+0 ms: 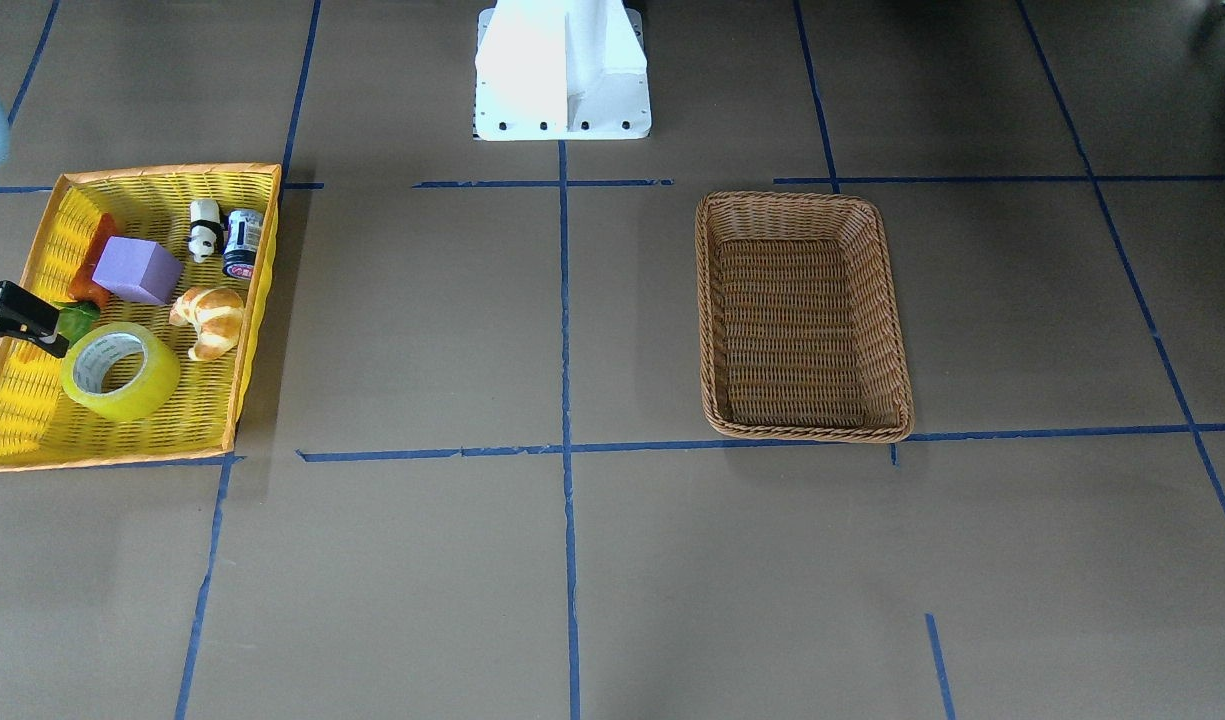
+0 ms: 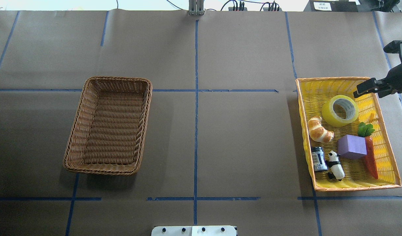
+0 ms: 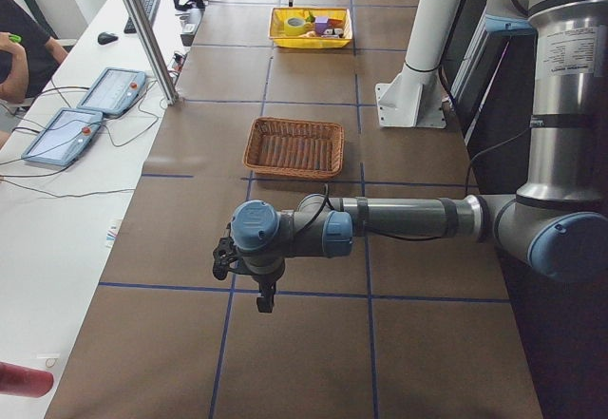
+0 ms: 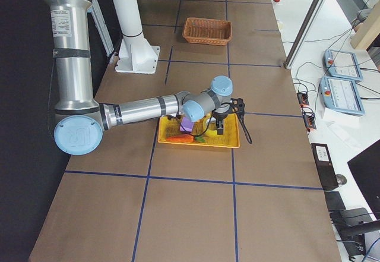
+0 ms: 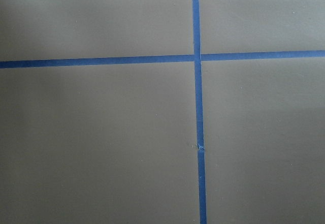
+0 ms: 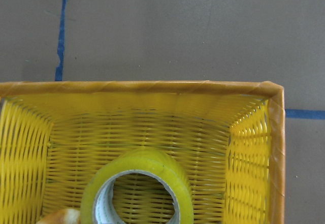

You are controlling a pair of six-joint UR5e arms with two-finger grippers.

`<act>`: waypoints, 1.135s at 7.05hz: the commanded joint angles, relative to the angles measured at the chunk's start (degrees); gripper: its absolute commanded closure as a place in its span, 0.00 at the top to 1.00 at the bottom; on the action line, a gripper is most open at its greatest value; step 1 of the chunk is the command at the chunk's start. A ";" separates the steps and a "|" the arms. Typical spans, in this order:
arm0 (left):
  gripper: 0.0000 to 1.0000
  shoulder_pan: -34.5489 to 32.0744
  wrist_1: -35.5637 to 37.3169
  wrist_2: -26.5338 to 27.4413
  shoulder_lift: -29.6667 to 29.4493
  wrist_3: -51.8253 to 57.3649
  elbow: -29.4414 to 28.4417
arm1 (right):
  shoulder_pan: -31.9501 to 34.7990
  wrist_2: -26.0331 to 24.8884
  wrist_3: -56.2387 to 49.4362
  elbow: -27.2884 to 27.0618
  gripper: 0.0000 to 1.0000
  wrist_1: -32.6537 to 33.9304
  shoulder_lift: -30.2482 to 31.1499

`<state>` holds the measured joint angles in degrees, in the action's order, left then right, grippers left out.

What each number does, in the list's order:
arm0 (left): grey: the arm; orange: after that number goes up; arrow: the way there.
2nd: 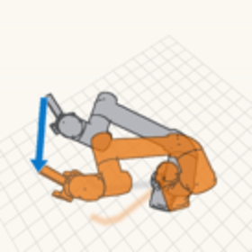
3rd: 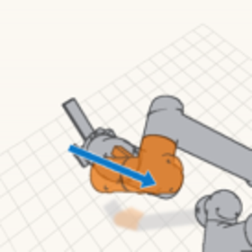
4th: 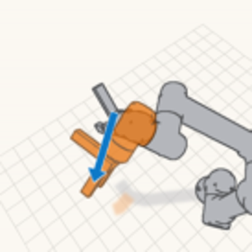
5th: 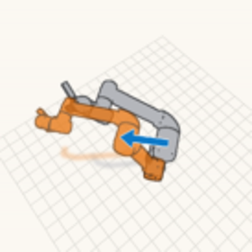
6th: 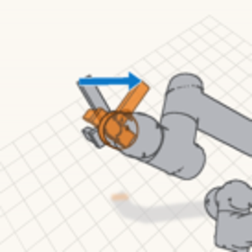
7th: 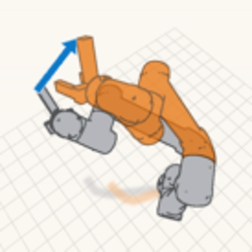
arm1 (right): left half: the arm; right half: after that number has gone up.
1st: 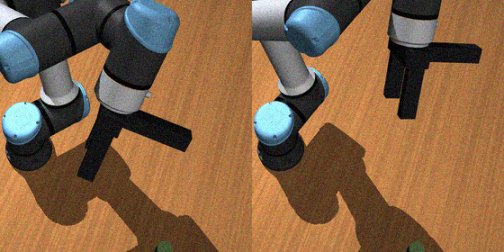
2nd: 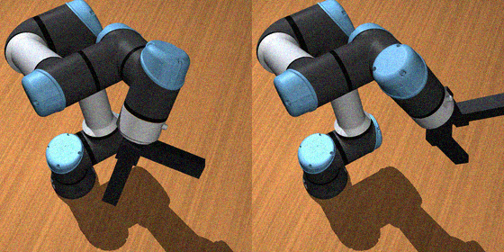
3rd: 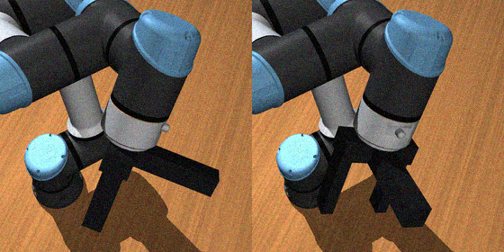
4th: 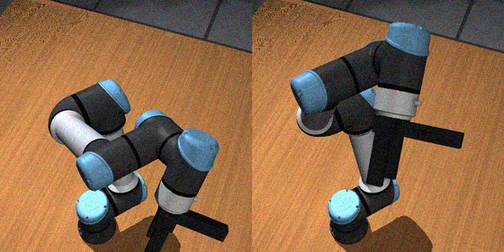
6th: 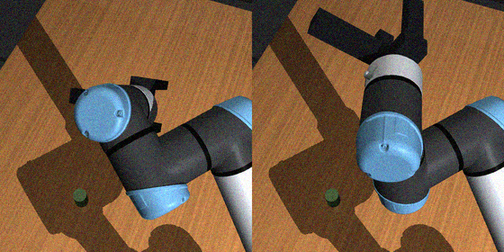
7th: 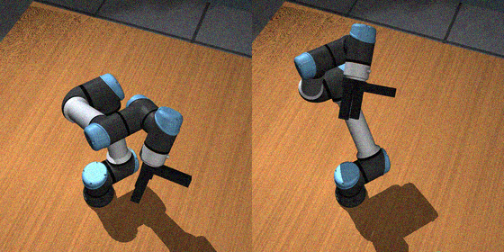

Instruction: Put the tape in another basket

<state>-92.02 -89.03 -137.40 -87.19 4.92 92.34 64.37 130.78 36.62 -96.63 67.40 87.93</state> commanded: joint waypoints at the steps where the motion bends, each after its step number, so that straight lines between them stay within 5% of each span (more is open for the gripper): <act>1: 1.00 0.00 0.00 -0.06 -0.09 0.00 0.12 | -3.02 -1.31 0.56 2.14 1.00 -0.87 -0.30; 7: 1.00 0.00 0.00 -1.02 -0.09 -0.09 0.47 | -5.84 -2.81 0.56 6.98 0.98 -0.78 -2.68; 8: 1.00 0.00 0.00 -1.02 -0.09 -0.09 0.38 | -5.84 -2.72 0.65 7.15 0.78 -0.78 -2.68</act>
<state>-92.02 -89.03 -138.42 -87.27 4.83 92.76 58.58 128.02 37.20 -89.80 66.61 85.34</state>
